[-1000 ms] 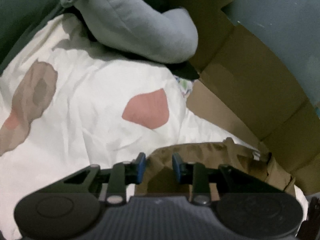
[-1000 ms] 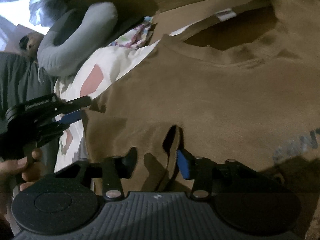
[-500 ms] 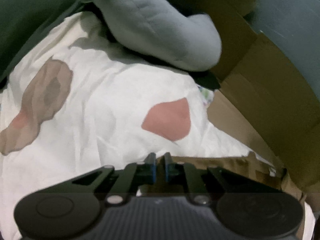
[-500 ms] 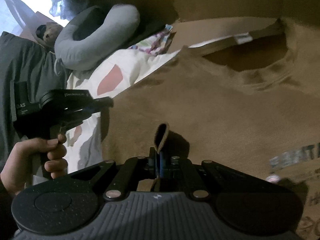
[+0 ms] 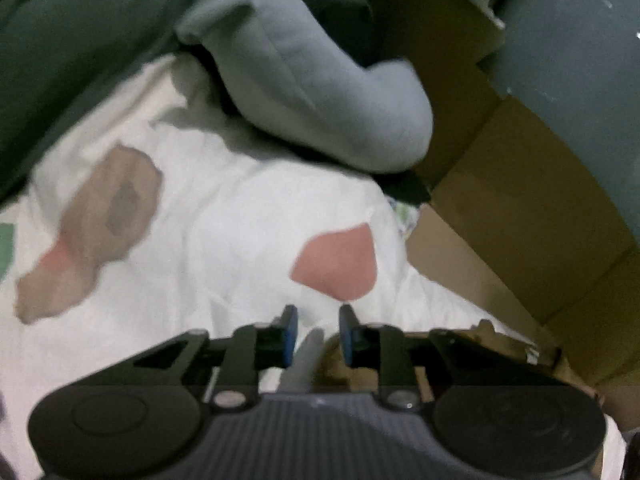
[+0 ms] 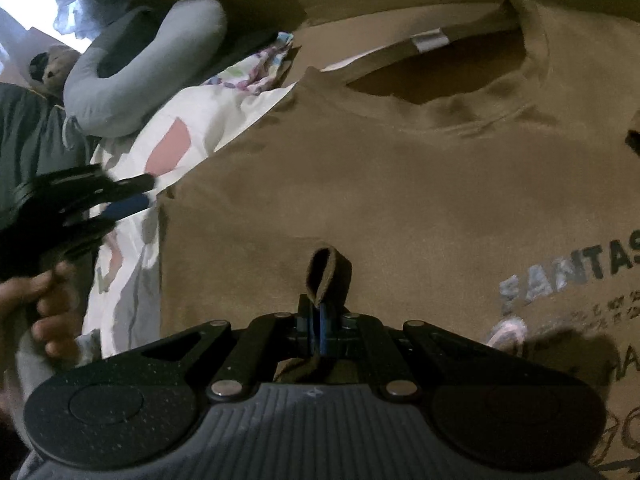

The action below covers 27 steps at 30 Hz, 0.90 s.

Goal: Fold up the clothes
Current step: 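Pinch the folded sleeve edge with the right gripper while the left gripper pinches the fold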

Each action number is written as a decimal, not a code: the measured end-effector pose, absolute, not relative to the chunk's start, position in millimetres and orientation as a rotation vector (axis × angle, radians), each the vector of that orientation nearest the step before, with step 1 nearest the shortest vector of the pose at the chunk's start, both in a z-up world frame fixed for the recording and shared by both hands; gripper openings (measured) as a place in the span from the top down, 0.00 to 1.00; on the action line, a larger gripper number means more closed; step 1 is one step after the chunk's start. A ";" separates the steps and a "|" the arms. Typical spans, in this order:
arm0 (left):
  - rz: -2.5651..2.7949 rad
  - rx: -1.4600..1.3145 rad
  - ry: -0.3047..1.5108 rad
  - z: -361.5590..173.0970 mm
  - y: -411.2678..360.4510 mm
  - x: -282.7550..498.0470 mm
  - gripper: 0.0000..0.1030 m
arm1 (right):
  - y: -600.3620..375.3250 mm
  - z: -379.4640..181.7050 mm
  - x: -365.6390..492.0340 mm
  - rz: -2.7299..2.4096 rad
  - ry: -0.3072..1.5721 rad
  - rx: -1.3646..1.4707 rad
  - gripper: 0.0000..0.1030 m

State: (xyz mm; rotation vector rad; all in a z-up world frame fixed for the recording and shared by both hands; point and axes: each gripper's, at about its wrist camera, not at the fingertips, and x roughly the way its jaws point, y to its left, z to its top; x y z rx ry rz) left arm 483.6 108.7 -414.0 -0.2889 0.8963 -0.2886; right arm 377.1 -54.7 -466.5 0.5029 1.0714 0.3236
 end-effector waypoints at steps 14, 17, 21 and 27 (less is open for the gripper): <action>-0.452 -0.220 0.974 -430.1 91.2 456.9 0.90 | -57.3 -462.3 380.7 0.306 1.040 0.497 0.98; -0.410 -0.234 0.983 -434.3 87.2 465.6 0.90 | -55.9 -464.4 381.9 0.298 1.042 0.490 0.97; -0.364 -0.229 1.015 -441.1 87.1 479.0 0.90 | -58.4 -465.3 388.4 0.299 1.043 0.497 0.93; -0.332 -0.191 1.009 -444.2 85.3 479.0 0.91 | -69.3 -466.8 402.2 0.277 1.036 0.541 0.91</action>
